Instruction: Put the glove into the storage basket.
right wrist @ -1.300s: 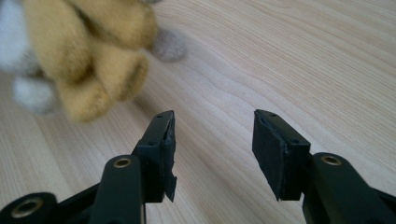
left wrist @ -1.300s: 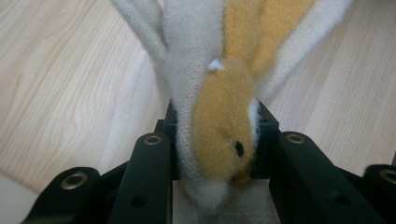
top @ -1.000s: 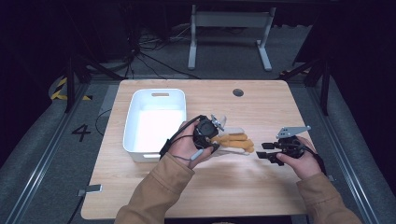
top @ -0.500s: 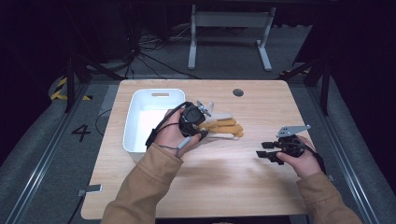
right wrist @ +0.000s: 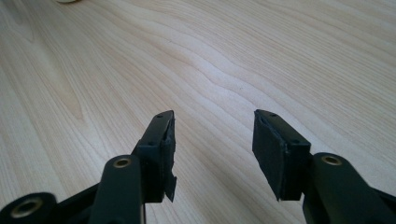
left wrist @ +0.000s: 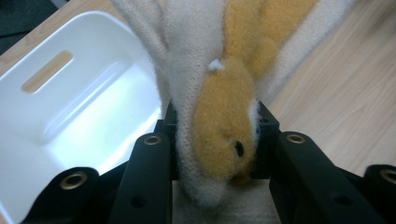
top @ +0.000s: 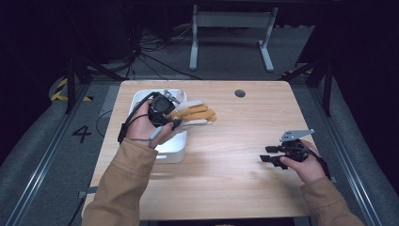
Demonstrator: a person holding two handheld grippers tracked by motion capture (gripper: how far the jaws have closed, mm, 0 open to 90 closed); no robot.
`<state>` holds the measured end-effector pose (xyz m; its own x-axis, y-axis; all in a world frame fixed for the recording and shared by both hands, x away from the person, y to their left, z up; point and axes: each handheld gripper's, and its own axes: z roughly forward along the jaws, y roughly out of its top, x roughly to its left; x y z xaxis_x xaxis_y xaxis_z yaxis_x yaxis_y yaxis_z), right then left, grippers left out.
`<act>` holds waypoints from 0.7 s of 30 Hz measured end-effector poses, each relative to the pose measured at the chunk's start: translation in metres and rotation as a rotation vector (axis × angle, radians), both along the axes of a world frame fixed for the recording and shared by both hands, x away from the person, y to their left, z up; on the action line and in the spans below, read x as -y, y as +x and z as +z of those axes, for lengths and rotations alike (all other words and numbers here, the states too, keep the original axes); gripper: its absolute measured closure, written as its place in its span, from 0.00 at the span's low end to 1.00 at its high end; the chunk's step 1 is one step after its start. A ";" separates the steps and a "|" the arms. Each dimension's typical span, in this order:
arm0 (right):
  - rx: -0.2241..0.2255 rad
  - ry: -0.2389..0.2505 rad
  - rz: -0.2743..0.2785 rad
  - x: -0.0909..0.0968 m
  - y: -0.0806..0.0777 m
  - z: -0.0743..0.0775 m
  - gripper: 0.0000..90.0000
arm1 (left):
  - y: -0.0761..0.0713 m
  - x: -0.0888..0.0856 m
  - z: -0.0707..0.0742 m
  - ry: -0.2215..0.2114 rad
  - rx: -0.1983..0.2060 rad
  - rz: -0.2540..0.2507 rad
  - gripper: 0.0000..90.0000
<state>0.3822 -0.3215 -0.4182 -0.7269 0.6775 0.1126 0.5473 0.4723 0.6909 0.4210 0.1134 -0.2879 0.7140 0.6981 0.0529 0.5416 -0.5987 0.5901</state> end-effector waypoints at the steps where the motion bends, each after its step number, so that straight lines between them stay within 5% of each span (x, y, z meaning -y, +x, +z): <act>1: -0.001 0.000 0.001 0.000 0.000 -0.001 0.55 | 0.002 -0.004 -0.002 -0.003 -0.001 0.009 0.76; 15: -0.014 -0.001 0.010 -0.001 -0.001 -0.003 0.55 | 0.026 -0.034 -0.016 -0.032 -0.032 0.104 0.76; 21: -0.012 0.001 0.009 -0.001 0.000 -0.002 0.55 | 0.038 -0.039 -0.025 -0.005 -0.048 0.144 0.76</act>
